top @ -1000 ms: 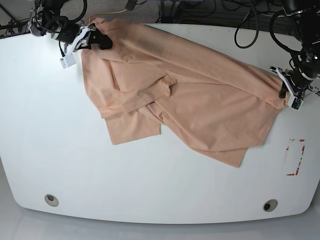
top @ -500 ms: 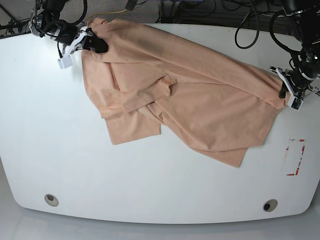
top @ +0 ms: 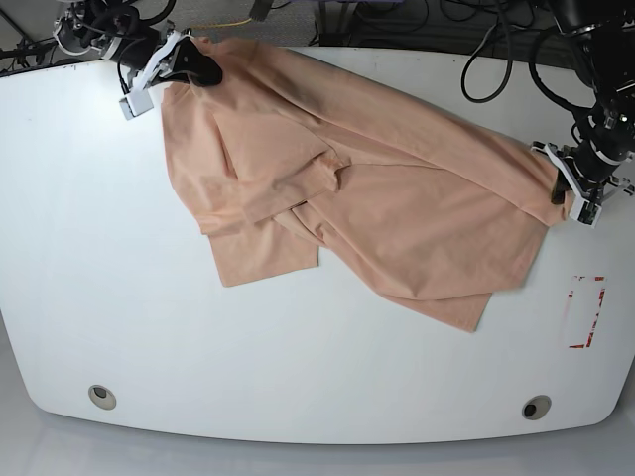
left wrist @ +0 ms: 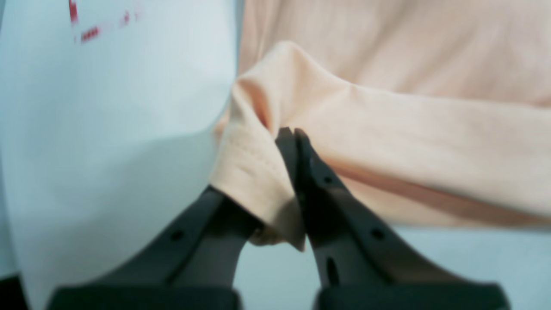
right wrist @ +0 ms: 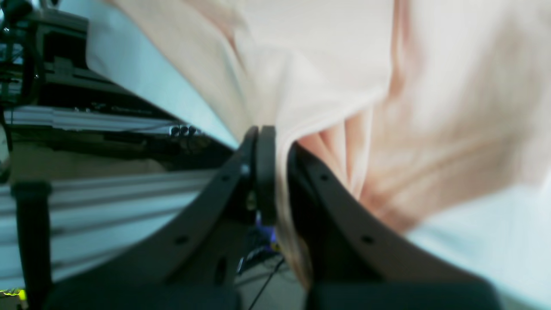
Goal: Fold the T-shirt properly
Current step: 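Raise both grippers holding the shirt edge, draping the shirt flat, then lower the held shirt edge with both grippers, laying the shirt flat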
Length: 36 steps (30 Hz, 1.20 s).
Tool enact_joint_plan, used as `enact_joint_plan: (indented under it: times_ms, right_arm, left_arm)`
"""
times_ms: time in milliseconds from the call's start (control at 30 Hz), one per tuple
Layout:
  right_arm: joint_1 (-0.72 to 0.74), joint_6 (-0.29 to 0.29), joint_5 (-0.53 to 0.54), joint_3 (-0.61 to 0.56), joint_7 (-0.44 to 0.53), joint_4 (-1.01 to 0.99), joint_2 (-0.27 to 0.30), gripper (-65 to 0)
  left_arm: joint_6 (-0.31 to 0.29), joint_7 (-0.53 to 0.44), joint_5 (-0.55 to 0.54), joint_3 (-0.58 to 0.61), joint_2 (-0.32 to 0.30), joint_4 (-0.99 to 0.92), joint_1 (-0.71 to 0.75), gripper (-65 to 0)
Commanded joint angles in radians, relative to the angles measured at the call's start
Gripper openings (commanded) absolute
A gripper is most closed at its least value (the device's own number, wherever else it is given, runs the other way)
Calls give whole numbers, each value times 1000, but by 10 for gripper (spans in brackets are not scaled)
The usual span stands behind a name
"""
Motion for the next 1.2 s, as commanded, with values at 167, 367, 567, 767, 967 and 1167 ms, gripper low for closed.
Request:
enact_joint_plan:
  times_ms: [167, 367, 567, 767, 967, 1167]
  right_arm:
    - [49, 2, -54, 62, 13, 16, 48, -650]
    - [210, 2, -199, 113, 7, 16, 85, -650]
    - [368, 2, -327, 111, -7, 4, 141, -650]
    - [549, 2, -419, 21, -7, -88, 239, -650]
    - [753, 2, -485, -47, -7, -220, 296, -650]
    - [933, 2, -581, -117, -7, -302, 318, -650]
  left_arm:
    - [2, -16, -7, 47, 52, 38, -57, -650]
    - [127, -14, -7, 97, 123, 71, -132, -650]
    - [172, -14, -7, 162, 132, 79, -168, -650]
    - [219, -14, -9, 262, 129, 76, -209, -650]
    - [224, -16, -6, 277, 130, 71, -293, -650]
    - [224, -14, 62, 277, 132, 71, -375, -650]
